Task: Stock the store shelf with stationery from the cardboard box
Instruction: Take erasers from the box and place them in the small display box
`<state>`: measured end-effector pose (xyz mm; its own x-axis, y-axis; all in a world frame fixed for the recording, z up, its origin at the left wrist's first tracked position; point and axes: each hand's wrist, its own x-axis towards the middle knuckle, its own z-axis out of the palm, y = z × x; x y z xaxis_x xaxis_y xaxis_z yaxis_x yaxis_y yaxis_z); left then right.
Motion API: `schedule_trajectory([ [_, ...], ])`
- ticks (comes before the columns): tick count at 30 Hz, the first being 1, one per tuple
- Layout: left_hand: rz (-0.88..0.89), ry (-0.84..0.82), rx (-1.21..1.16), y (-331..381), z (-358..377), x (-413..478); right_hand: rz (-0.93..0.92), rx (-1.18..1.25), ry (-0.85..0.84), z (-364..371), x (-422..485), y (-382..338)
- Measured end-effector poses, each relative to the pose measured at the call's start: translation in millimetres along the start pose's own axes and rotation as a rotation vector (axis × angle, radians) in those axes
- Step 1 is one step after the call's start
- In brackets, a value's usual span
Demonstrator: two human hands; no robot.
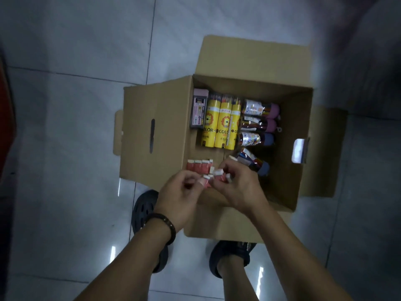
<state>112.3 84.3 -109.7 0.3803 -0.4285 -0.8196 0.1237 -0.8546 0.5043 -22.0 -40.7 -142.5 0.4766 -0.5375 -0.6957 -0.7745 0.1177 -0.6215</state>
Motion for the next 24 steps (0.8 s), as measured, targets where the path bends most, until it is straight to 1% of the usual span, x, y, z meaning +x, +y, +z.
schedule_trajectory([
  [1, -0.096, -0.026, -0.247, 17, -4, -13, -0.067, -0.019, 0.024, -9, -20, -24],
  [2, -0.18, -0.092, -0.481, 31, -7, -28, -0.118, -0.052, 0.036, -17, -41, -47],
  [3, -0.242, -0.169, -0.688, 48, -13, -44, -0.155, -0.102, 0.042, -23, -61, -72],
  [4, -0.279, -0.227, -0.832, 64, -21, -63, -0.182, -0.172, 0.046, -30, -81, -96],
  [5, -0.294, -0.266, -0.918, 83, -31, -83, -0.22, -0.25, 0.066, -37, -100, -121],
  [7, -0.309, -0.298, -1.007, 121, -56, -127, -0.343, -0.372, 0.152, -52, -141, -170],
  [9, -0.3, -0.303, -1.049, 159, -87, -171, -0.448, -0.411, 0.205, -69, -181, -222],
  [12, -0.215, -0.335, -1.0, 213, -135, -235, -0.594, -0.4, 0.257, -95, -241, -297],
  [15, -0.064, -0.406, -1.001, 269, -182, -301, -0.747, -0.365, 0.279, -122, -297, -369],
  [16, -0.002, -0.4, -0.998, 286, -197, -321, -0.795, -0.365, 0.278, -132, -314, -393],
  [18, 0.169, -0.331, -0.982, 311, -225, -363, -0.876, -0.368, 0.263, -150, -349, -435],
  [21, 0.446, -0.225, -0.878, 337, -263, -427, -0.927, -0.33, 0.195, -176, -399, -493],
  [22, 0.524, -0.183, -0.844, 340, -274, -450, -0.932, -0.293, 0.144, -182, -415, -510],
  [24, 0.635, -0.101, -0.82, 346, -294, -494, -0.948, -0.165, -0.017, -191, -444, -541],
])
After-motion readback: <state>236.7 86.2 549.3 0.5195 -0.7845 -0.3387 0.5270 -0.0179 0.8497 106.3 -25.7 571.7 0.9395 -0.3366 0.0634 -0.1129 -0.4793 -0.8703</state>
